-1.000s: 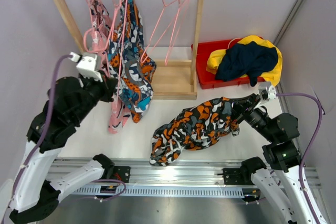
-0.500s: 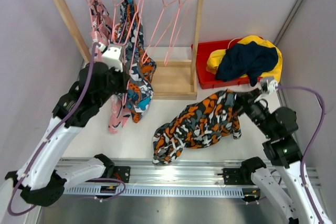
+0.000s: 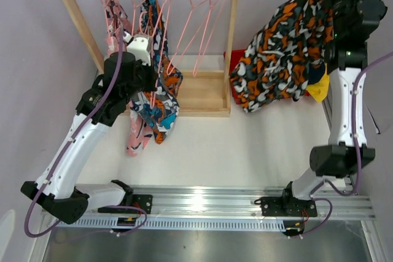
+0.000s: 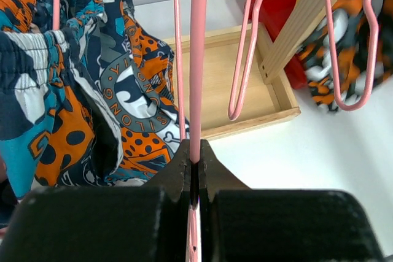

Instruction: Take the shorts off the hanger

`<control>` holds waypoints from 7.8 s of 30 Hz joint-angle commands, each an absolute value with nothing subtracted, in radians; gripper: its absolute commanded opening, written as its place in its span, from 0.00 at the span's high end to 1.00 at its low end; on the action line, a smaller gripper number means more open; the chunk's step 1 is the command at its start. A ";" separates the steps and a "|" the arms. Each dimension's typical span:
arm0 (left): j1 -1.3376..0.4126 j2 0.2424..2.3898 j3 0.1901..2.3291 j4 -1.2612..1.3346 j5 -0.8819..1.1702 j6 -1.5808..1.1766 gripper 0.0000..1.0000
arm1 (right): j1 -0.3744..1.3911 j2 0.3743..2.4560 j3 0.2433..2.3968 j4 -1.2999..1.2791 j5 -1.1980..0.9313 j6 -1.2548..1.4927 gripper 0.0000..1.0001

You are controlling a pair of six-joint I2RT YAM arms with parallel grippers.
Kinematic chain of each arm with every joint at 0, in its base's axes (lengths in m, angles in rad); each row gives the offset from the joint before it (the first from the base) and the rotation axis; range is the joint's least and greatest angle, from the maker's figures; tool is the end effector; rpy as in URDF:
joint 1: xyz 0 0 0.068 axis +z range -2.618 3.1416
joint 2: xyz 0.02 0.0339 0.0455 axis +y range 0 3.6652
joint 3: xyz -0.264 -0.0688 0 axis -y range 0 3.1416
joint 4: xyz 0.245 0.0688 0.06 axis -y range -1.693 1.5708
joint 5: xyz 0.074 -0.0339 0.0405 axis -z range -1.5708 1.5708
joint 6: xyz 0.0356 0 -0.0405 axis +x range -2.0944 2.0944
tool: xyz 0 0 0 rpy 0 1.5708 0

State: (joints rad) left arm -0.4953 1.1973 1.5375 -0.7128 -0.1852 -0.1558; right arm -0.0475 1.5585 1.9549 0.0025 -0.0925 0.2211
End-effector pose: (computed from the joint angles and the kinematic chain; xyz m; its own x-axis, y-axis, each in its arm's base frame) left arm 0.2109 -0.1065 0.4579 -0.3655 0.0241 -0.9305 0.2627 0.9617 -0.0783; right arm 0.3202 -0.0119 0.5699 0.3702 0.2010 -0.9069 -0.1219 0.9784 0.1671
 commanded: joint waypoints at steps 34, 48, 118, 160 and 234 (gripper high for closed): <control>-0.368 1.951 2.476 -0.848 -0.037 -0.178 0.99 | 0.136 1.189 0.552 0.290 -0.187 0.528 0.00; -0.353 1.781 2.161 -0.810 0.029 -0.213 0.48 | 0.250 1.078 0.469 0.288 -0.140 0.520 0.00; -0.170 1.553 2.296 -0.813 -0.020 -0.115 1.00 | 0.304 0.795 0.390 0.112 -0.095 0.442 0.01; -0.623 0.893 1.804 -0.871 0.557 -0.210 1.00 | 0.305 0.652 0.907 -0.066 -0.565 0.267 0.00; -0.658 0.902 1.646 -0.988 0.330 -0.144 1.00 | -0.288 0.827 0.608 0.517 -0.603 0.742 1.00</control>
